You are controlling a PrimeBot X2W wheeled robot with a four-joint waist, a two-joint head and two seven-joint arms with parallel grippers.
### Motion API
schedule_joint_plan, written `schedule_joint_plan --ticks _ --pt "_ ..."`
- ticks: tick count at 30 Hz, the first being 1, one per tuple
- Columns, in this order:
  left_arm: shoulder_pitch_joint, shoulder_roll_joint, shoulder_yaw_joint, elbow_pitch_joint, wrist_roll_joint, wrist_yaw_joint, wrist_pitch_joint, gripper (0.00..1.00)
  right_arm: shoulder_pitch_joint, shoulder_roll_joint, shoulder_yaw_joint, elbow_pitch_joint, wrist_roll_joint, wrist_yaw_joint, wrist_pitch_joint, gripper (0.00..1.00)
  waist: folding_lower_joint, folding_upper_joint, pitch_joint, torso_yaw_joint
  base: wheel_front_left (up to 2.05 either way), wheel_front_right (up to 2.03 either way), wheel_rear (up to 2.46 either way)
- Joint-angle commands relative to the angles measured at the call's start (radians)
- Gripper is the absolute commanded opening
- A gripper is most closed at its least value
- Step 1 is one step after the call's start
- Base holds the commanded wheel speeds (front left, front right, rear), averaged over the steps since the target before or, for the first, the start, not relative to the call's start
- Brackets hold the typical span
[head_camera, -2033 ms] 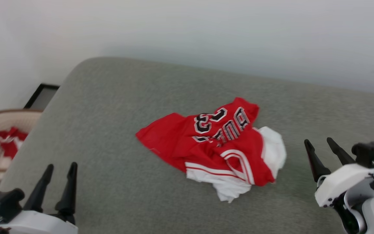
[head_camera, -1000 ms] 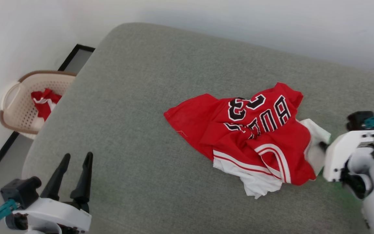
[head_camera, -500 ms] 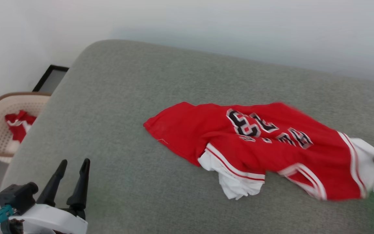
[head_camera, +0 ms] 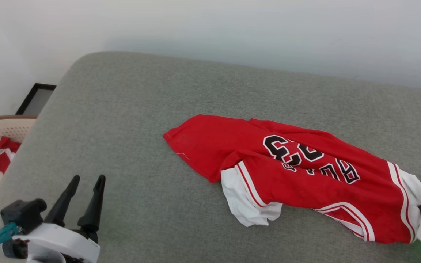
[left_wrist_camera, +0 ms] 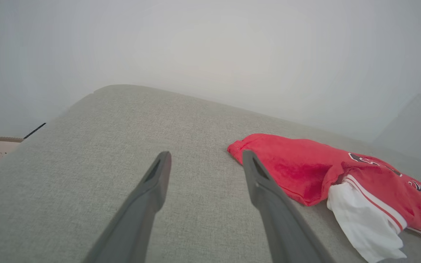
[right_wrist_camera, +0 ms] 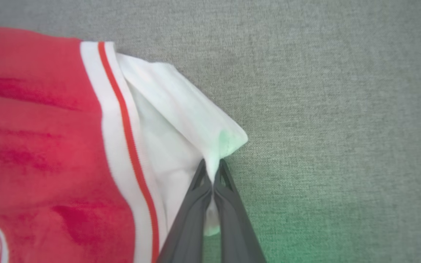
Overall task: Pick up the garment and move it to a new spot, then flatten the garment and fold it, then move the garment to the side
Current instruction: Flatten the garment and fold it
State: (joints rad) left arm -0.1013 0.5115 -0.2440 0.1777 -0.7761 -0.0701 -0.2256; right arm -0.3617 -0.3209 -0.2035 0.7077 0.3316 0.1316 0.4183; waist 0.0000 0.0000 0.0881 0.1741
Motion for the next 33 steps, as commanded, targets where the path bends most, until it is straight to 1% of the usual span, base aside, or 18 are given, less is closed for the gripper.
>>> schedule_joint_plan --ticks 1,2,6,9,13,17,19,22,26,30,33 --pt "-0.014 0.008 -0.003 0.0 -0.001 -0.003 0.008 1.0 -0.003 0.019 0.003 0.022 -0.012 -0.002 0.002 0.78 0.0 0.0 0.005 -0.011 0.0 0.0 0.0" --pt "-0.021 0.011 -0.006 -0.002 -0.001 -0.005 0.014 1.0 -0.015 0.019 0.004 0.026 -0.018 -0.002 0.002 1.0 0.0 0.0 0.007 -0.015 0.0 0.0 0.0" --pt "-0.039 0.022 -0.017 -0.008 -0.003 -0.011 0.042 1.0 -0.046 0.025 0.013 0.027 -0.028 -0.002 0.008 1.0 0.0 0.0 0.009 -0.033 0.0 0.0 0.0" --pt "-0.065 0.037 -0.031 -0.023 -0.008 -0.019 0.088 1.0 -0.068 0.022 0.021 0.002 -0.031 -0.002 0.008 1.0 0.0 0.0 0.007 -0.056 0.0 0.0 0.0" --pt "-0.114 0.066 -0.057 -0.044 -0.024 -0.028 0.177 1.0 -0.066 0.026 0.038 -0.052 -0.023 -0.002 -0.005 1.0 0.0 0.0 0.002 -0.094 0.0 0.0 0.0" --pt "-0.181 0.087 -0.089 -0.063 -0.053 -0.037 0.293 1.0 -0.033 0.038 0.045 -0.137 -0.008 -0.002 -0.05 1.0 0.0 0.0 -0.001 -0.134 0.0 0.0 0.0" --pt "-0.221 0.096 -0.112 -0.074 -0.066 -0.039 0.365 1.0 -0.017 0.043 0.052 -0.185 0.003 -0.002 -0.09 1.0 0.0 0.0 -0.001 -0.155 0.0 0.0 0.0" --pt "-0.276 0.097 -0.151 -0.087 -0.081 -0.029 0.484 1.0 0.016 0.058 0.07 -0.253 0.012 -0.002 -0.157 1.0 0.0 0.0 -0.003 -0.184 0.0 0.0 0.0" --pt "-0.346 0.09 -0.206 -0.096 -0.103 -0.018 0.639 1.0 0.058 0.072 0.09 -0.333 0.0 -0.002 -0.259 1.0 0.0 0.0 -0.007 -0.224 0.0 0.0 0.0" --pt "-0.396 0.077 -0.252 -0.097 -0.13 -0.009 0.768 1.0 0.094 0.101 0.103 -0.395 -0.015 -0.002 -0.352 1.0 0.0 0.0 -0.005 -0.266 0.0 0.0 0.0" --pt "-0.415 0.071 -0.282 -0.09 -0.149 -0.001 0.848 1.0 0.114 0.125 0.104 -0.433 -0.027 -0.002 -0.397 1.0 0.0 0.0 0.001 -0.295 0.0 0.0 0.0"
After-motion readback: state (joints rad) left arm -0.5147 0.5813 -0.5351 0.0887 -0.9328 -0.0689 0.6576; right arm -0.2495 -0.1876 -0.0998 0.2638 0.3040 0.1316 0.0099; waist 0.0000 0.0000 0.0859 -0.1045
